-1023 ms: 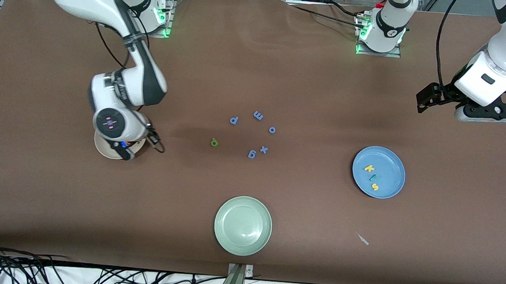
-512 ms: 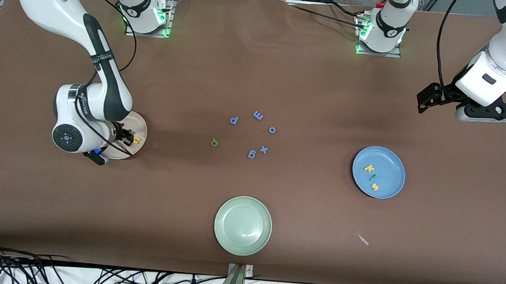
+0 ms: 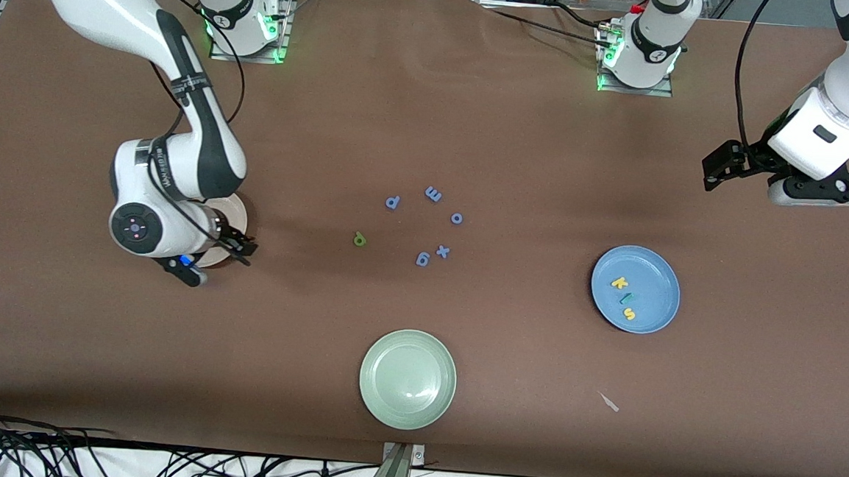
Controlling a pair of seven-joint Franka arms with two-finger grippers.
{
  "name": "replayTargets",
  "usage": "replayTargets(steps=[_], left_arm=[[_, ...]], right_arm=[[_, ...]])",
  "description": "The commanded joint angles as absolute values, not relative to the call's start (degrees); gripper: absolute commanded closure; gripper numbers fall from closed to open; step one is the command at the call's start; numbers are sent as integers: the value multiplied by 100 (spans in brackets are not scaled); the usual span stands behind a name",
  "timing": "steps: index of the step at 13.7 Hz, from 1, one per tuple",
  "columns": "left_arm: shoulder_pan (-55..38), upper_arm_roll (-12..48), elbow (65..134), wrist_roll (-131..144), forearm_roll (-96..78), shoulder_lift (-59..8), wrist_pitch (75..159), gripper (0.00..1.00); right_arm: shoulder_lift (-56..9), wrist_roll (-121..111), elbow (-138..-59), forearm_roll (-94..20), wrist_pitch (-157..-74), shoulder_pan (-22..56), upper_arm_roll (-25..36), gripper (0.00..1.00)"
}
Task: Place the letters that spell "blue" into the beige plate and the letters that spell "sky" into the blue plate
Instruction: 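Grasp the green g letter with the right gripper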
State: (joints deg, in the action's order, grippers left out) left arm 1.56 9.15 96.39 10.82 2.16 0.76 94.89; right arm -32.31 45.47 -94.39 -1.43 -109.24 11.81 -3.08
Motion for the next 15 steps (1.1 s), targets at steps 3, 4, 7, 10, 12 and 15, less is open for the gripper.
replayTargets(steps=[3,4,7,10,12,15], left_arm=[[211,949,9519,958,79,18,9439,0],[202,958,9519,967,70,0,9439,0],[149,967,9501,967,79,0,9439,0],[202,967,9492,967,79,-9,9439,0],[202,967,9483,976,79,-9,9439,0],[220,958,9483,967,79,-9,9439,0]], right_arm=[[-3427,4649,-9211,-642,-11652,1704,-475,0],[-3480,4649,-9211,-642,-11915,1809,-466,0],[-3699,4650,-9211,-650,-12575,2214,-466,0],[-3990,4649,-9211,-650,-12884,2504,-466,0],[-4086,4649,-9211,-650,-12955,2592,-475,0],[-4236,4649,-9220,-650,-13043,2689,-475,0]])
